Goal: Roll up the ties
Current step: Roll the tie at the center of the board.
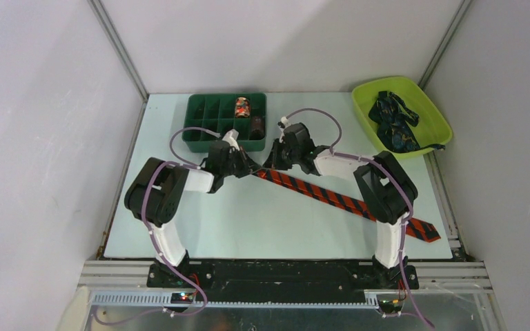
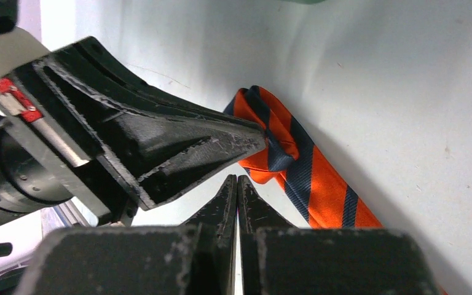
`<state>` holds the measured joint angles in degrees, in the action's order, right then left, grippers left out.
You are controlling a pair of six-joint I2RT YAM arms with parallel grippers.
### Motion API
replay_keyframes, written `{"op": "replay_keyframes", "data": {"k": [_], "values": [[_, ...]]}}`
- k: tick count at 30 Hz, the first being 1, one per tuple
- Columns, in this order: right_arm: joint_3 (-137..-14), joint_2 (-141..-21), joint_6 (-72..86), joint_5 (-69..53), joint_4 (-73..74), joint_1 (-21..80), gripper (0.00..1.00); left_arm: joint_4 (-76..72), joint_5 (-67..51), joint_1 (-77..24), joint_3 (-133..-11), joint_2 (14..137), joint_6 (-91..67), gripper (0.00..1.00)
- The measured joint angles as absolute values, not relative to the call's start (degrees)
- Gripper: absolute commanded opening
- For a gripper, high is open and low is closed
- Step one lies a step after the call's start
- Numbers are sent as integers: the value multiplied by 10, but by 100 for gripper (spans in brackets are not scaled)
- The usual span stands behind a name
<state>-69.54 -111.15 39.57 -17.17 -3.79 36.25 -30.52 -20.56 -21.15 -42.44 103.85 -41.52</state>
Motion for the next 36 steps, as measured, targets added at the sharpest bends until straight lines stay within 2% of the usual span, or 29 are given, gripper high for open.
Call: {"op": "replay_keyframes", "data": {"k": [31, 36], "values": [[-692, -1175, 417, -191, -64, 362, 0, -303, -197, -212, -425, 1040, -415, 0], [-692, -1181, 417, -191, -64, 362, 0, -303, -197, -212, -425, 1040, -416, 14]]}}
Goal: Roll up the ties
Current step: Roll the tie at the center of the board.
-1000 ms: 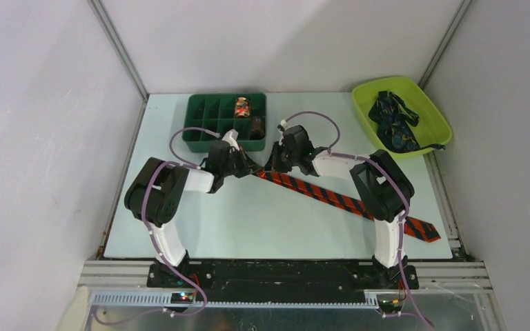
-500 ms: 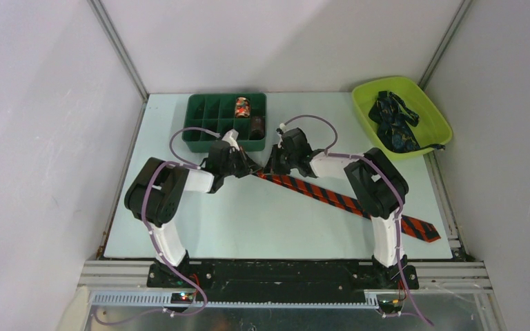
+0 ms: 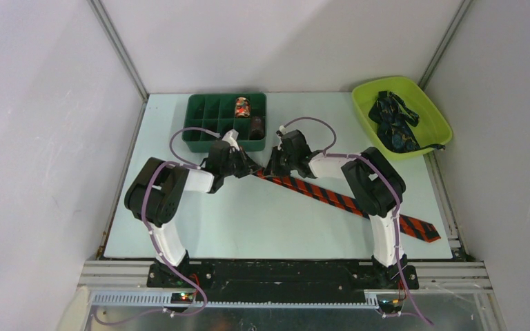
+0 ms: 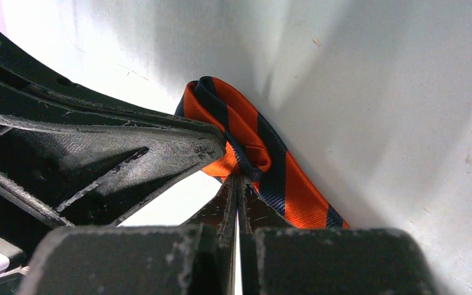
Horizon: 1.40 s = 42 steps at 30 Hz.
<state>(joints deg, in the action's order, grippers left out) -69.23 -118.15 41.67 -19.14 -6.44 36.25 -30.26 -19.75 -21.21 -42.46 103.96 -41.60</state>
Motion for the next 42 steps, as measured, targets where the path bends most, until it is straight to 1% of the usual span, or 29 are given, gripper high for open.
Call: {"op": "replay_keyframes", "data": {"k": [1, 2, 4, 6, 14, 15, 16, 17, 20, 21, 25, 28, 32, 35, 38, 42], "values": [[-692, -1182, 417, -191, -65, 362, 0, -302, -197, -212, -425, 1040, -416, 16], [-692, -1182, 417, -191, -65, 362, 0, -302, -197, -212, -425, 1039, -416, 22], [-693, -1182, 417, -191, -65, 362, 0, -296, -197, -212, -425, 1037, -415, 28], [-693, -1182, 417, -191, -65, 362, 0, -289, -197, -212, -425, 1028, -415, 33], [-693, -1182, 416, -191, -65, 362, 0, -291, -195, -202, -422, 982, -415, 45], [-693, -1182, 417, -191, -65, 362, 0, -294, -194, -199, -419, 980, -415, 51], [-693, -1182, 416, -191, -65, 362, 0, -295, -193, -195, -416, 979, -416, 54], [-693, -1182, 416, -191, -65, 362, 0, -296, -192, -191, -413, 979, -416, 59], [-693, -1182, 416, -191, -65, 362, 0, -295, -184, -184, -403, 979, -417, 66], [-693, -1182, 416, -191, -65, 362, 0, -295, -182, -182, -398, 979, -419, 71], [-693, -1182, 416, -191, -65, 362, 0, -295, -173, -181, -391, 982, -420, 78], [-693, -1182, 416, -191, -65, 362, 0, -295, -166, -181, -391, 988, -420, 78], [-693, -1182, 416, -191, -65, 362, 0, -296, -162, -181, -391, 998, -420, 75], [-693, -1182, 416, -191, -65, 362, 0, -305, -163, -181, -391, 1006, -420, 69], [-693, -1182, 416, -191, -65, 361, 0, -316, -163, -181, -391, 1014, -421, 60], [-693, -1182, 416, -191, -65, 361, 0, -327, -168, -181, -391, 1025, -423, 55]]}}
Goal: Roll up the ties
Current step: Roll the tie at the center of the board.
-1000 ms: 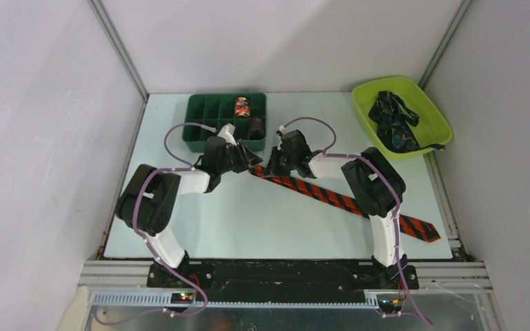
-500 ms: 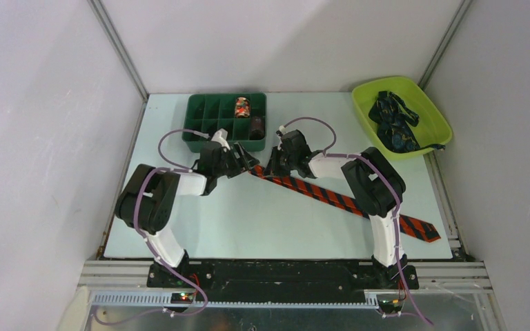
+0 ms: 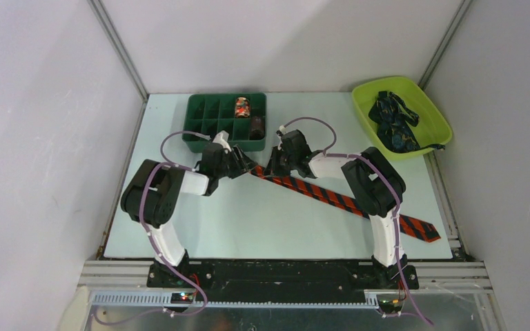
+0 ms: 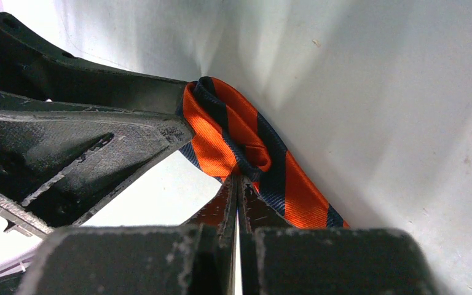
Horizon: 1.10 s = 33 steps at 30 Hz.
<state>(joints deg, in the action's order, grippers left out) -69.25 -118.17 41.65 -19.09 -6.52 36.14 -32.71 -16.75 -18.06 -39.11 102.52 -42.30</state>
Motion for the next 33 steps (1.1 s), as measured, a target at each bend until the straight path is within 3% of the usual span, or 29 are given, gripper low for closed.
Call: {"op": "replay_keyframes", "data": {"k": [7, 18, 27, 33], "values": [[-693, -1182, 416, -191, -65, 361, 0, -334, -172, -181, -391, 1030, -425, 51], [-693, -1182, 416, -191, -65, 360, 0, -339, -174, -181, -383, 1032, -426, 37], [-693, -1182, 416, -191, -65, 359, 0, -343, -184, -181, -382, 1032, -426, 20], [-693, -1182, 416, -191, -65, 359, 1, -344, -187, -181, -382, 1031, -425, 2]]}}
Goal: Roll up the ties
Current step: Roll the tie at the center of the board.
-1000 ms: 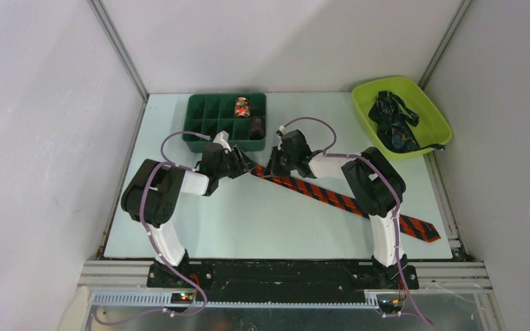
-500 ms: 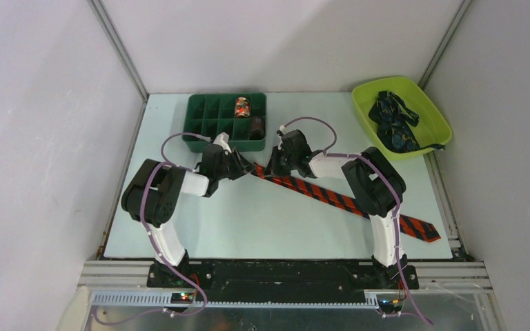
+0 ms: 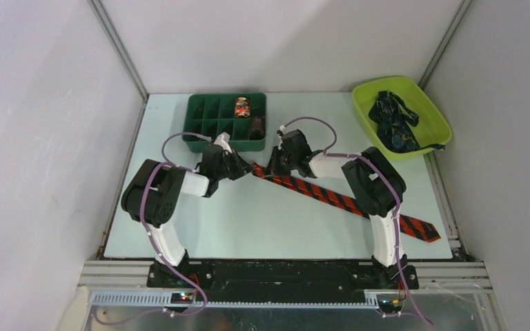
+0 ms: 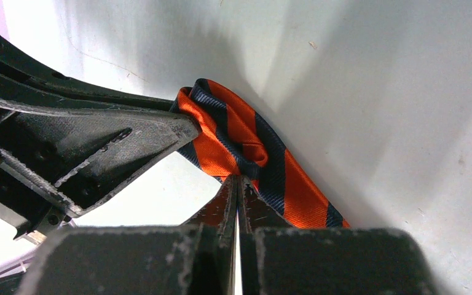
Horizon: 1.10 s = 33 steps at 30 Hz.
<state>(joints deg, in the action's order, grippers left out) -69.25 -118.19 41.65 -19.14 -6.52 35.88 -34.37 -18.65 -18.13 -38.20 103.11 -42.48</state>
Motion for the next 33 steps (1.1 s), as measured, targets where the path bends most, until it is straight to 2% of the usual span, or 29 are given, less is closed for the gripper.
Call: {"op": "replay_keyframes", "data": {"k": [3, 8, 12, 23, 33], "values": [[-693, -1182, 416, -191, -65, 359, 3, -340, -187, -182, -382, 1028, -424, 0], [-693, -1180, 416, -192, -65, 358, 14, -330, -184, -184, -382, 1018, -417, 0], [-692, -1158, 409, -193, -51, 353, 18, -310, -177, -187, -382, 1002, -404, 0], [-674, -1022, 390, -191, -48, 322, 18, -227, -107, -216, -411, 962, -360, 0], [-613, -1016, 391, -191, -44, 314, 17, -176, 10, -269, -432, 954, -338, 0]]}}
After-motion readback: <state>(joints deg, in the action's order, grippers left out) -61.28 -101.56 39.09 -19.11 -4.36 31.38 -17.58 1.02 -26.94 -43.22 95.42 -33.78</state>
